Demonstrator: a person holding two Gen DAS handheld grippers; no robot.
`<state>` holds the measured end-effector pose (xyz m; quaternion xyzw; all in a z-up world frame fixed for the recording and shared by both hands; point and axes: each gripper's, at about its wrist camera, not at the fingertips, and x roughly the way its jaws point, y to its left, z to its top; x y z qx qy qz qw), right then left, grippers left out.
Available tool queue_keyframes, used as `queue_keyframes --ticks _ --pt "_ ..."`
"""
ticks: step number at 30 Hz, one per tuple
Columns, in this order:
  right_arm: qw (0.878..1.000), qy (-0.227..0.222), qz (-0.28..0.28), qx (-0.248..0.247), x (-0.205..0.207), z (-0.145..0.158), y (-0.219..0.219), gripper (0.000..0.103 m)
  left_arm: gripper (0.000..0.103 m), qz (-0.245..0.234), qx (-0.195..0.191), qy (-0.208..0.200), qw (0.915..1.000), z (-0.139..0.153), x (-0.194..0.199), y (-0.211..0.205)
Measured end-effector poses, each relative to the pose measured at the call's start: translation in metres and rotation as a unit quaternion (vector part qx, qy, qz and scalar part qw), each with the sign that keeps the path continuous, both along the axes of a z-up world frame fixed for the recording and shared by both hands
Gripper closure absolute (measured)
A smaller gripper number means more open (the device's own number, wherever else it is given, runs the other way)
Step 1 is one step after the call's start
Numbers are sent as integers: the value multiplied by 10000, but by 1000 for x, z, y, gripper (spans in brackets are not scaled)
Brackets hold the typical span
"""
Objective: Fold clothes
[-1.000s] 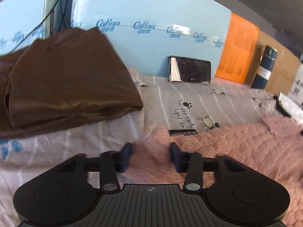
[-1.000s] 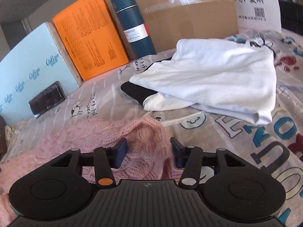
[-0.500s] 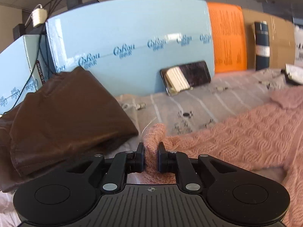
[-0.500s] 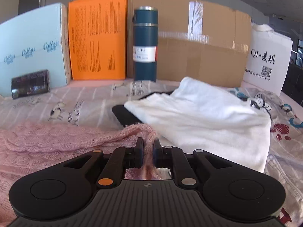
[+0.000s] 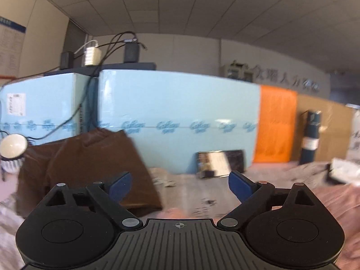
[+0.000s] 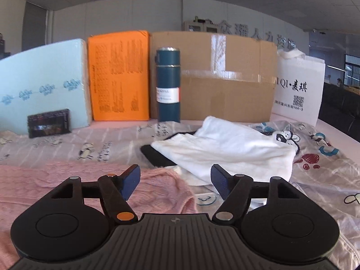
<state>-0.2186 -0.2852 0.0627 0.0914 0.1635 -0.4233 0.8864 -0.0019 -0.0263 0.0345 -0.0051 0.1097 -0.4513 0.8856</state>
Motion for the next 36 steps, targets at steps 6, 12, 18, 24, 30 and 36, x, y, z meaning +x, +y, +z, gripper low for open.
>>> queue_keyframes --ticks 6,12,18,24,30,36 --pt "9852 -520 1631 131 -5 2 62 32 8 -2107 246 487 9760 -16 -53 -43" --pt "9431 203 3265 605 42 -18 98 48 8 -2395 819 399 9666 -42 -85 -55" --pt "9471 -37 3162 557 28 -25 111 98 8 -2408 809 459 9661 -47 -89 -46" --pt "9634 -1505 2178 427 -76 -10 127 98 8 -3008 768 429 9496 -48 -113 -67" --pt "9617 -1992 1746 700 -155 -26 162 98 8 -3791 861 295 9209 -50 -146 -97" --pt "9659 -1459 1952 870 -179 -39 200 50 8 -4008 1307 98 9067 -59 -169 -116"
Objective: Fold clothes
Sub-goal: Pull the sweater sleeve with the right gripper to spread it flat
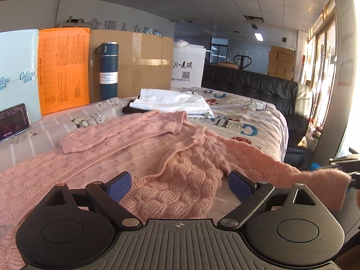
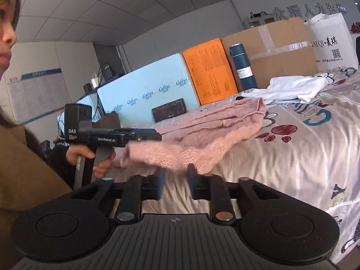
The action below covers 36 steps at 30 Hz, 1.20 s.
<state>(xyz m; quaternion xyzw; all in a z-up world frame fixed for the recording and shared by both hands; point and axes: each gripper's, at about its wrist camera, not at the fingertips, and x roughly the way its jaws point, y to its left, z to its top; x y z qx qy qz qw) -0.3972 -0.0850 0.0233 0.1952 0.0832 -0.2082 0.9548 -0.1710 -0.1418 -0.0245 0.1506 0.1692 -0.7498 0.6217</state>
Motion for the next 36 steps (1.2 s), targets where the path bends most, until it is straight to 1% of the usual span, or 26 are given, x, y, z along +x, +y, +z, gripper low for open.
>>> queue_keyframes --ticks 1,3,4,7,8,9,11,12,13,15,16,17,19,20,23,24,27,30,32,33,34,36 --pt "9999 -27 -29 -134 -3 3 4 35 8 46 66 -76 9999 -1 -2 -2" --pt "9987 -382 19 -335 -12 12 4 34 8 180 174 -215 9995 -4 -4 -5" --pt "9980 -559 17 -293 -14 15 -2 31 8 219 189 -258 9992 -5 -4 -5" --pt "9974 -634 -224 247 -9 12 -31 29 8 301 202 -343 9988 -6 -4 -4" --pt "9967 -458 -396 543 -1 7 -43 29 8 339 215 -361 9985 -7 -3 -4" --pt "9956 -241 -505 757 8 0 -52 32 8 384 223 -388 9983 -7 -4 -4" --pt "9940 117 -530 948 24 -13 -59 43 8 404 232 -422 9980 -8 -4 -4" --pt "9932 214 -474 1041 29 -21 -59 51 8 381 246 -413 9981 -8 -4 -4" --pt "9924 281 -423 1121 33 -27 -59 54 8 361 263 -399 9982 -9 -3 -5" --pt "9920 181 -361 1197 32 -35 -55 56 8 325 302 -367 9983 -10 -2 -6" --pt "9912 121 -322 1281 31 -37 -55 63 8 316 330 -347 9984 -11 -2 -7" --pt "9902 119 -312 1353 30 -39 -54 66 8 315 350 -332 9983 -11 -2 -7" --pt "9893 217 -316 1408 31 -42 -52 78 8 320 348 -326 9984 -12 -2 -7" --pt "9898 247 -306 1367 32 -41 -50 80 8 323 342 -325 9984 -12 -2 -7" --pt "9910 225 -208 1300 31 -40 -49 90 8 345 343 -318 9983 -12 -1 -7" --pt "9914 215 -175 1281 30 -40 -49 96 8 359 348 -314 9983 -12 -1 -8" --pt "9921 472 -274 1127 23 -42 -48 98 8 406 377 -293 9980 -12 1 -8" --pt "9891 564 -501 1267 12 -47 -51 98 8 420 417 -286 9978 -13 2 -9" --pt "9888 445 -410 1361 9 -50 -50 97 8 423 407 -298 9978 -13 2 -9" --pt "9885 361 -356 1422 7 -52 -50 91 8 426 397 -304 9978 -13 2 -9" --pt "9874 270 -319 1526 6 -55 -50 70 8 429 387 -310 9978 -13 2 -8" --pt "9843 123 -226 1745 4 -61 -51 41 8 432 351 -315 9980 -12 2 -7"
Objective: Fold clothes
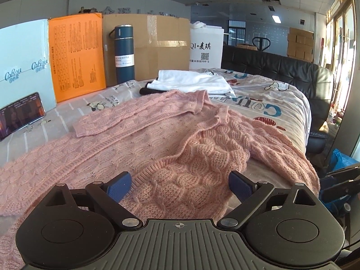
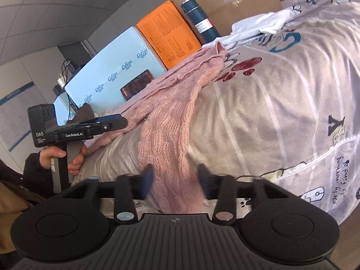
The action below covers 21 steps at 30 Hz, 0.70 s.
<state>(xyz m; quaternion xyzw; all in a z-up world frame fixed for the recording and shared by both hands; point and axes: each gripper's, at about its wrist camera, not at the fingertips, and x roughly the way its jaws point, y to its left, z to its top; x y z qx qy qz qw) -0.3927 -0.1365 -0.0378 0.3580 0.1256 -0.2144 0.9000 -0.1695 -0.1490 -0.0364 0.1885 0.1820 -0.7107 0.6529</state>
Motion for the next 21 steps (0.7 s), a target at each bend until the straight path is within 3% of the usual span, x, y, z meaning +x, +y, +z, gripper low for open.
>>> queue_keyframes --ticks 5,7,9,16,21 --pt "9985 -112 132 525 3 -19 -2 44 8 -4 -191 22 9998 4 1 6" --pt "9984 -131 169 529 4 -17 1 86 8 14 -328 61 9994 7 2 10" --pt "9987 -209 214 417 4 -9 5 95 8 44 -457 108 9989 9 4 14" --pt "9933 -945 533 -407 30 44 -2 96 7 240 -886 216 9955 17 11 30" --pt "9920 -870 806 -429 76 66 -40 95 5 570 -1209 321 9905 24 27 52"
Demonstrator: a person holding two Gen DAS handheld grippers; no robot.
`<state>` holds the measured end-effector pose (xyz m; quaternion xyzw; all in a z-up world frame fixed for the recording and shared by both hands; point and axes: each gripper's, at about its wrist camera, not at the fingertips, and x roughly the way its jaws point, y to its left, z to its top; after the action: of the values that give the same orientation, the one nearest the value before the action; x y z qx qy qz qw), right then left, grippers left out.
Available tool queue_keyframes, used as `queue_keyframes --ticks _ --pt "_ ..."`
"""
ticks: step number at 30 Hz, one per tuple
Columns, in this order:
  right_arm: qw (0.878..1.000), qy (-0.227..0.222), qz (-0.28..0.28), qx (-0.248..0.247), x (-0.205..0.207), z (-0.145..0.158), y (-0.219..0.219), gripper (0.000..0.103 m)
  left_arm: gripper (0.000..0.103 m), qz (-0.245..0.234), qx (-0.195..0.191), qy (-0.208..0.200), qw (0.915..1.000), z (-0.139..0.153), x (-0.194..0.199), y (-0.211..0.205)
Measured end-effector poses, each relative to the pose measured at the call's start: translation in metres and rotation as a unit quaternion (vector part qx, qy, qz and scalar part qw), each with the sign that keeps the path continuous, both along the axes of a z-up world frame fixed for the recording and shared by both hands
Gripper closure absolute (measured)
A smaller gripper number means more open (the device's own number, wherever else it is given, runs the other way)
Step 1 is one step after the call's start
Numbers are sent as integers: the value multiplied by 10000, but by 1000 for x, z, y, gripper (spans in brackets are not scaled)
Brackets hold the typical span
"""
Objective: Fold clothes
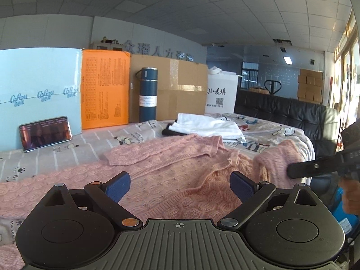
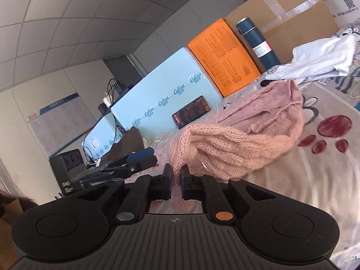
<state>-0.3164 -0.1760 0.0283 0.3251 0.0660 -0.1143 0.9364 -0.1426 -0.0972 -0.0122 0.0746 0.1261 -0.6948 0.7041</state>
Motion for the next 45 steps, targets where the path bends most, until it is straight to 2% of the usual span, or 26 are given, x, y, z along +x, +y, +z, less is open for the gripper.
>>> queue_keyframes --ticks 5,6,7,9,14,18,22,25,26,28,29,32,34,36,39,42,45 --pt "9982 576 107 -96 49 9 -23 89 3 433 -276 98 9986 9 27 26" --pt "9980 596 159 -106 55 8 -25 82 3 543 -308 62 9980 10 32 29" --pt "9978 622 188 -99 60 9 -26 71 3 652 -342 36 9973 12 38 33" --pt "9973 675 267 -144 70 11 -27 60 2 841 -381 76 9957 12 50 38" --pt "9959 790 335 -283 91 19 -30 51 2 1204 -420 464 9908 7 76 42" --pt "9964 773 304 -142 104 18 -39 39 2 1297 -374 701 9884 3 87 41" --pt "9969 769 173 9 111 14 -47 37 2 1399 -427 983 9843 -1 98 44" --pt "9984 527 200 -64 110 18 -47 35 2 1707 -804 1489 9707 0 117 58" --pt "9987 446 209 -88 109 19 -46 34 2 1832 -951 1676 9640 1 124 64" --pt "9996 141 208 -133 104 23 -48 22 2 2113 -1251 2056 9473 4 140 79" --pt "9997 76 157 -167 103 25 -51 22 2 2250 -1374 2196 9393 6 148 87" --pt "9996 -119 3 -269 99 30 -59 21 2 2800 -1439 2237 9224 15 170 104" --pt "9994 -267 -58 -214 100 31 -69 19 3 3152 -1258 2213 9143 18 187 111" --pt "9990 -441 -54 -90 106 27 -80 19 6 3527 -885 2217 9047 19 208 112" --pt "9980 -619 20 94 116 16 -92 19 8 3734 -295 2244 8996 11 234 103" --pt "9986 -482 18 203 121 5 -96 19 9 3703 403 2239 9006 -3 247 84" --pt "9990 -393 28 231 121 -1 -96 18 9 3531 984 1978 9091 -13 244 58"
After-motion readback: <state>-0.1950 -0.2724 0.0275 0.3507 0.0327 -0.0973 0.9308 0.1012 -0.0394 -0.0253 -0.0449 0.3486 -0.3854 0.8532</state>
